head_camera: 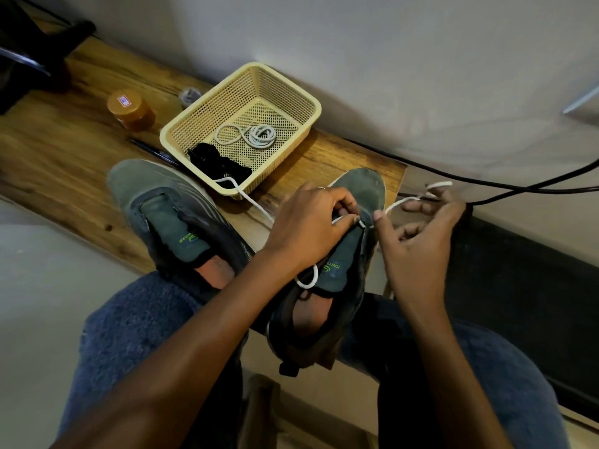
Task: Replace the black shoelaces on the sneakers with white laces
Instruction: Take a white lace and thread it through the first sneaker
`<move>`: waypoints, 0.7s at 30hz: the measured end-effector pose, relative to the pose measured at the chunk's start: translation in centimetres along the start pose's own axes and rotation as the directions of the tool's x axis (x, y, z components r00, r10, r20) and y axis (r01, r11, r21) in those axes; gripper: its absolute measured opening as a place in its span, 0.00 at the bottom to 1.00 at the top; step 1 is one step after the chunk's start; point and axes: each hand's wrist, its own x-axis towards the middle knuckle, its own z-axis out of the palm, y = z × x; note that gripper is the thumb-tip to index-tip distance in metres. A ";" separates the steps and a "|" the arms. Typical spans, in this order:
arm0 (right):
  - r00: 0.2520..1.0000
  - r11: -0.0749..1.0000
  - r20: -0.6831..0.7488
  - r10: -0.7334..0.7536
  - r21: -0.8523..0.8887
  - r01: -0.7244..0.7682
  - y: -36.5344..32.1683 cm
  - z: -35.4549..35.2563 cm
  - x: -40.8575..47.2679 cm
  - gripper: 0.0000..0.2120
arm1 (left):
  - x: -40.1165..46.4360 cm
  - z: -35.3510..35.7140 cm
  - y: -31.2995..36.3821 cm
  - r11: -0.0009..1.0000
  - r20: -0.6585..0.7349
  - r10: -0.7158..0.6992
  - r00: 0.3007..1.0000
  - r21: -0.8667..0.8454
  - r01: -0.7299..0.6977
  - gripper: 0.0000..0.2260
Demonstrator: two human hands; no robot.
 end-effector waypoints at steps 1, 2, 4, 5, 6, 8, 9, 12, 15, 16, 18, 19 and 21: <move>0.998 0.999 0.051 -0.035 -0.012 0.035 -0.2 0.2 -0.1 0.27 | 0.0 0.0 0.0 1.000 -0.010 0.009 1.000 -0.015 -0.009 0.02; 0.992 0.998 0.115 -0.056 -0.030 0.060 -0.2 0.4 -0.2 0.25 | 0.1 0.1 0.0 0.999 -0.021 0.012 1.000 -0.053 -0.014 0.03; 0.974 0.995 0.220 -0.060 -0.071 0.077 0.0 0.6 -0.4 0.22 | 0.2 0.1 0.1 0.979 -0.021 -0.017 1.000 -0.202 0.012 0.05; 0.967 0.994 0.248 -0.054 -0.079 0.076 0.0 0.6 -0.5 0.21 | 0.3 0.0 0.1 0.952 -0.005 -0.041 0.999 -0.305 0.038 0.05; 0.965 0.993 0.259 -0.053 -0.085 0.078 0.0 0.7 -0.6 0.19 | 0.3 0.0 0.2 0.910 0.007 -0.058 0.998 -0.411 0.056 0.06; 0.973 0.991 0.220 -0.072 -0.092 0.094 0.0 0.7 -0.7 0.15 | 0.3 -0.1 0.3 0.822 0.005 -0.077 0.997 -0.566 0.067 0.07; 0.980 0.991 0.180 -0.084 -0.086 0.101 0.1 0.7 -0.6 0.13 | 0.4 -0.2 0.3 0.796 -0.007 -0.085 0.996 -0.602 0.064 0.06; 0.997 0.998 0.038 -0.061 0.000 0.061 0.0 0.5 -0.3 0.06 | 0.8 -0.5 0.1 0.762 -0.049 -0.124 0.991 -0.645 0.064 0.05; 0.991 0.988 -0.132 0.028 0.154 -0.007 0.0 0.1 0.0 0.05 | 1.1 -0.6 -0.8 0.793 -0.097 -0.161 0.982 -0.605 0.070 0.04; 0.978 0.976 -0.195 0.070 0.216 -0.027 -0.2 0.1 0.1 0.03 | 1.2 -0.7 -1.0 0.819 -0.114 -0.162 0.980 -0.570 0.069 0.03; 0.940 0.938 -0.295 0.170 0.340 -0.063 -0.4 -0.1 0.5 0.04 | 1.2 -0.7 -1.4 0.873 -0.136 -0.156 0.978 -0.483 0.072 0.01; 0.918 0.911 -0.320 0.236 0.402 -0.094 -0.5 -0.2 0.8 0.06 | 1.2 -0.8 -1.7 0.905 -0.152 -0.145 0.978 -0.420 0.069 0.02; 0.875 0.833 -0.314 0.367 0.530 -0.159 -0.7 -0.6 1.3 0.07 | 1.2 -0.9 -1.8 0.948 -0.183 -0.126 0.975 -0.311 0.064 0.04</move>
